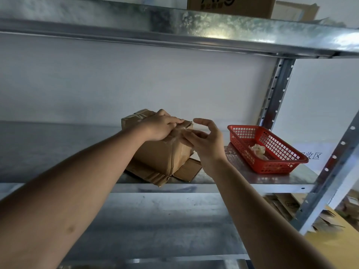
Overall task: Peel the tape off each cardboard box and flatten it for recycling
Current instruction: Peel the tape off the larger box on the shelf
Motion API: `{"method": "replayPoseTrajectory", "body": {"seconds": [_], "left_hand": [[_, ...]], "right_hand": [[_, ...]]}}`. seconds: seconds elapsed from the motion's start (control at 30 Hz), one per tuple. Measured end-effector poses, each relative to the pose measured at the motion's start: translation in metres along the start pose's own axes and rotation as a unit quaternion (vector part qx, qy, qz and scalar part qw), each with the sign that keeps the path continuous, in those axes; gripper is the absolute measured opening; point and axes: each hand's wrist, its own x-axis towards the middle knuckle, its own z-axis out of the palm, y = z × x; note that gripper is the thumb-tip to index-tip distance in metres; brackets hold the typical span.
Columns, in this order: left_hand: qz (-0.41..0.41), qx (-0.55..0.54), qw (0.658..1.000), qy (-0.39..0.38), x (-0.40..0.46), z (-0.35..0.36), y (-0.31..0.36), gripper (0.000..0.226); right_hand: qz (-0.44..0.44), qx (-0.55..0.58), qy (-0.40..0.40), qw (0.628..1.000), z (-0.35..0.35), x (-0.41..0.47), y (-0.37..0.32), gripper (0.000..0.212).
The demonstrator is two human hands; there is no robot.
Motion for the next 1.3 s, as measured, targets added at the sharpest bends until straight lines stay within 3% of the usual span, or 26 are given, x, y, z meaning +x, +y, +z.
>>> {"method": "replayPoseTrajectory", "body": {"seconds": [0.07, 0.17, 0.23, 0.3, 0.43, 0.53, 0.67, 0.83, 0.97, 1.07, 1.13, 1.2, 1.3], "left_hand": [[-0.006, 0.002, 1.0, -0.002, -0.001, 0.001, 0.001, 0.039], [-0.012, 0.009, 1.0, -0.004, -0.002, 0.001, 0.003, 0.04], [-0.015, 0.009, 1.0, 0.0, -0.004, 0.001, 0.003, 0.04], [-0.018, 0.011, 1.0, 0.0, -0.005, 0.001, 0.004, 0.04], [-0.021, 0.019, 1.0, -0.003, -0.007, 0.001, 0.006, 0.04], [-0.024, 0.013, 1.0, -0.005, -0.01, 0.001, 0.008, 0.039], [-0.032, 0.022, 0.999, -0.004, -0.016, 0.0, 0.013, 0.041], [-0.064, 0.081, 0.995, -0.003, -0.024, -0.004, 0.018, 0.045], [-0.079, 0.082, 0.993, 0.019, -0.029, 0.0, 0.019, 0.048], [-0.082, 0.091, 0.992, 0.034, -0.028, 0.004, 0.024, 0.048], [-0.085, 0.098, 0.991, 0.035, -0.028, 0.004, 0.025, 0.047], [-0.087, 0.092, 0.991, 0.033, -0.029, 0.003, 0.024, 0.045], [-0.088, 0.084, 0.992, 0.031, -0.031, 0.002, 0.026, 0.043]], "right_hand": [[0.006, -0.017, 0.01, 1.0, 0.003, 0.001, 0.001, 0.022], [-0.025, -0.183, 0.04, 0.982, 0.006, 0.003, 0.005, 0.003], [-0.016, -0.269, 0.054, 0.961, 0.004, 0.004, 0.006, 0.008], [-0.004, -0.256, 0.043, 0.966, 0.003, 0.002, 0.007, 0.006], [-0.062, -0.311, 0.001, 0.948, 0.004, -0.002, 0.006, 0.031], [-0.083, -0.353, -0.018, 0.932, 0.008, -0.005, 0.001, 0.026], [-0.072, -0.365, 0.017, 0.928, 0.01, -0.006, -0.006, 0.021], [-0.213, -0.405, 0.031, 0.889, 0.001, -0.006, -0.003, 0.008], [-0.307, -0.324, 0.019, 0.895, -0.002, -0.018, -0.002, 0.023], [-0.168, -0.22, -0.003, 0.961, -0.007, -0.019, -0.008, 0.045], [-0.06, -0.113, 0.002, 0.992, -0.009, -0.014, -0.012, 0.03], [0.01, -0.03, -0.003, 0.999, -0.009, -0.009, -0.012, 0.015], [0.053, 0.043, 0.001, 0.998, -0.002, -0.008, -0.007, 0.019]]}}
